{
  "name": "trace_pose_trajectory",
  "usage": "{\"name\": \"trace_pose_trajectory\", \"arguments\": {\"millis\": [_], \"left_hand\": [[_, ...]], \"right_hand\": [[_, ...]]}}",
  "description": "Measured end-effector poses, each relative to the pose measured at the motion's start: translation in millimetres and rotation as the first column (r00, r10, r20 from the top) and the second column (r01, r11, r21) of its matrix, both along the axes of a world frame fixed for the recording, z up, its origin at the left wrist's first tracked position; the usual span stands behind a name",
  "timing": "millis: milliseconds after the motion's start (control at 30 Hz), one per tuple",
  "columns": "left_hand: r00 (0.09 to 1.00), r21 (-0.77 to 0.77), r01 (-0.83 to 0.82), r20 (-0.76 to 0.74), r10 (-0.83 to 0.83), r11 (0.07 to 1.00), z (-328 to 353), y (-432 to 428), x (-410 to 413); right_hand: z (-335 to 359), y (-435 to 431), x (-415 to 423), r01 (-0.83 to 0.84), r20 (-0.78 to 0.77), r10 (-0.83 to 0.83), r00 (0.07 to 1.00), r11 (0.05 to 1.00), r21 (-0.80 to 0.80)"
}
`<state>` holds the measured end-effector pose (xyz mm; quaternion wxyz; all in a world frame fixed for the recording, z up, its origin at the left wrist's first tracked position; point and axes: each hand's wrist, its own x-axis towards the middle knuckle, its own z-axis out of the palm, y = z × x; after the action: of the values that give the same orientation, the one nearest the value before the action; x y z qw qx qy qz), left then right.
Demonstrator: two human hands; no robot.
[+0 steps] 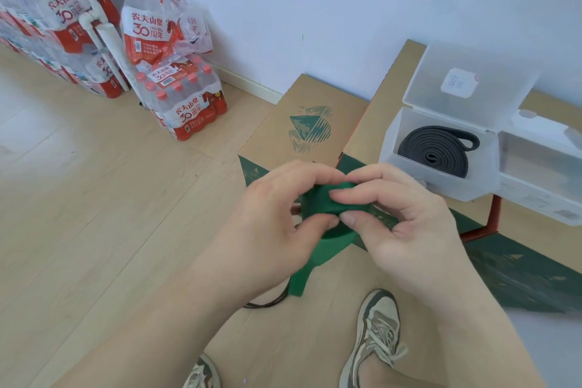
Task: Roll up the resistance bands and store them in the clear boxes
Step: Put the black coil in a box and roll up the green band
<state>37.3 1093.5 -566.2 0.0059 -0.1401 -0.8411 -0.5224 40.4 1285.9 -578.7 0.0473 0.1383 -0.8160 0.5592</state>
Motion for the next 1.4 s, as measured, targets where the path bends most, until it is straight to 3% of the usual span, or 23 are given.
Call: {"name": "trace_pose_trajectory", "arguments": {"millis": [233,400,500,567,633,700,767,900,1100,1233,1300,1400], "left_hand": [[0.966,0.358,-0.136,0.256,0.043,0.924,11,4,3],[0.965,0.525,-0.119,0.260,-0.026,0.843,14,0,4],[0.976,0.400,-0.095,0.219,0.006,0.912,10,3,4],[0.994,0.175,-0.074,0.088,0.060,0.982,8,3,3],[0.994,-0.065,-0.016,-0.108,0.009,0.998,6,4,2],[0.990,-0.134,0.031,-0.129,-0.048,0.991,5,6,3],[0.998,-0.065,0.008,-0.057,-0.012,0.998,7,6,1],[0.970,0.242,-0.063,0.242,0.003,0.968,13,-2,-7],[0.969,0.382,-0.066,0.243,-0.031,0.922,19,-8,-4],[0.970,0.525,-0.122,0.244,-0.011,0.842,19,-9,-4],[0.972,0.487,-0.086,0.231,-0.034,0.869,18,-9,-4],[0.983,0.265,-0.054,0.182,0.006,0.963,12,-7,-3]], "right_hand": [[10,10,3,0.011,0.146,0.023,0.989,0.973,-0.230],[18,12,9,0.043,0.158,-0.001,0.987,0.963,-0.265],[16,10,8,0.064,0.116,-0.042,0.992,0.979,-0.194],[13,11,6,0.055,0.066,-0.051,0.996,0.997,-0.057],[13,9,5,0.048,0.019,-0.050,0.999,0.996,0.081],[15,8,6,0.049,0.011,-0.051,0.999,0.989,0.143],[19,6,7,0.086,0.067,-0.093,0.993,0.990,0.110],[26,4,9,0.160,0.117,-0.153,0.981,0.985,-0.058],[25,9,5,0.106,0.164,-0.074,0.984,0.975,-0.195],[22,12,3,0.074,0.152,-0.036,0.988,0.965,-0.252],[23,10,3,0.081,0.110,-0.052,0.993,0.959,-0.273],[19,7,3,0.076,0.039,-0.072,0.997,0.990,-0.115]]}}
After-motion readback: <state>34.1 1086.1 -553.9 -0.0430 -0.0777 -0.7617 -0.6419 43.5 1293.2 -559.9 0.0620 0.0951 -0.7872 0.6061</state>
